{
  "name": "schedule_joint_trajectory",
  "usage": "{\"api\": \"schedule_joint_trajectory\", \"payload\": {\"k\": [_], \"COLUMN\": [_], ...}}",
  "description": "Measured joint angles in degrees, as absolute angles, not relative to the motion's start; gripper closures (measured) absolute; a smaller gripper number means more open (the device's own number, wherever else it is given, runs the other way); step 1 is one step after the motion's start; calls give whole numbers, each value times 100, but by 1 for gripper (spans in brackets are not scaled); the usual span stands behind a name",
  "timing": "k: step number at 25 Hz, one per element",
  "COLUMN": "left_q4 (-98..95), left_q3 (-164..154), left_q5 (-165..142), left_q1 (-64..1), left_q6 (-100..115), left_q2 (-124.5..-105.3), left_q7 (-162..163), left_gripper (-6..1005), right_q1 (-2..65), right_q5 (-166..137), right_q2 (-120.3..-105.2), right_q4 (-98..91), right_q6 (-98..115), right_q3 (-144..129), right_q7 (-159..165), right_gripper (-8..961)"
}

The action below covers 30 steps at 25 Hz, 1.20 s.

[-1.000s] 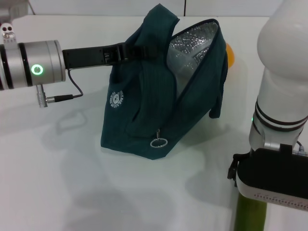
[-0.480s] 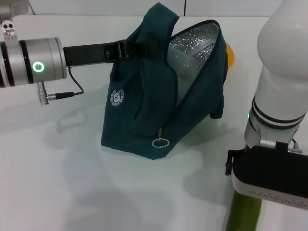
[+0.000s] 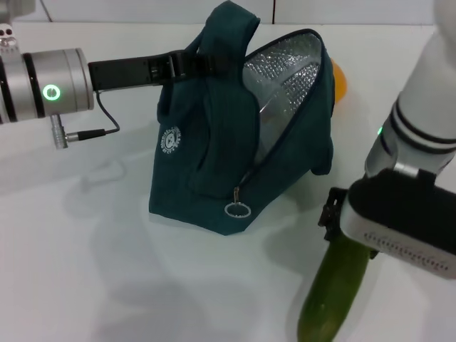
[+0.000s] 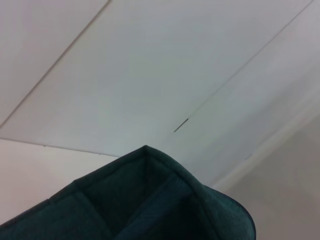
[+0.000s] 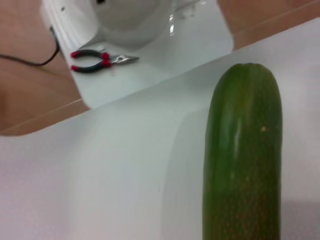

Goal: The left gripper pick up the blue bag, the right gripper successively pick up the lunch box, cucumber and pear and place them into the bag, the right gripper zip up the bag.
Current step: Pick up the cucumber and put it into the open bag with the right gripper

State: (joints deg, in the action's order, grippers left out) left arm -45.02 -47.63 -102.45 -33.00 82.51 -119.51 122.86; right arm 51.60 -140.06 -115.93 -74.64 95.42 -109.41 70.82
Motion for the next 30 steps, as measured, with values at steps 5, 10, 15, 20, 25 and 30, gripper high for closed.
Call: {"api": "schedule_joint_trajectory", "payload": {"k": [5, 10, 15, 20, 25, 30], "left_q4": [-4502, -4501, -4486, -4466, -4482, -4494], "left_q3": [-4761, -4754, -4760, -4754, -4759, -4754], "left_q5": [-10239, -10239, -10238, -10238, -10238, -10219], "left_q1": [-3326, -3356, -3358, -3359, -3372, -3374], "left_q6": [8221, 8211, 8208, 8208, 8208, 8209], "left_q2": [-11946, -11944, -11944, -11944, -11944, -11950], "left_q7": [12281, 12279, 12301, 12303, 12310, 12296], "left_gripper": [932, 932, 932, 932, 932, 932], "right_q1": [4847, 4577, 4425, 4273, 4179, 3993], "right_q5": [-13960, -13921, -13699, -12951, -12389, -12200], "right_q2": [-11582, -11577, -11584, -11569, -11561, -11563], "right_q4": [-7800, -8137, -8265, -8749, -9081, -9129], "right_q6": [9805, 10018, 10206, 10527, 10701, 10689], "right_q3": [-10557, -10153, -9618, -8797, -8121, -7762], "right_q7": [7060, 7044, 7044, 7026, 7008, 6928], "right_gripper": [379, 376, 373, 370, 367, 364]}}
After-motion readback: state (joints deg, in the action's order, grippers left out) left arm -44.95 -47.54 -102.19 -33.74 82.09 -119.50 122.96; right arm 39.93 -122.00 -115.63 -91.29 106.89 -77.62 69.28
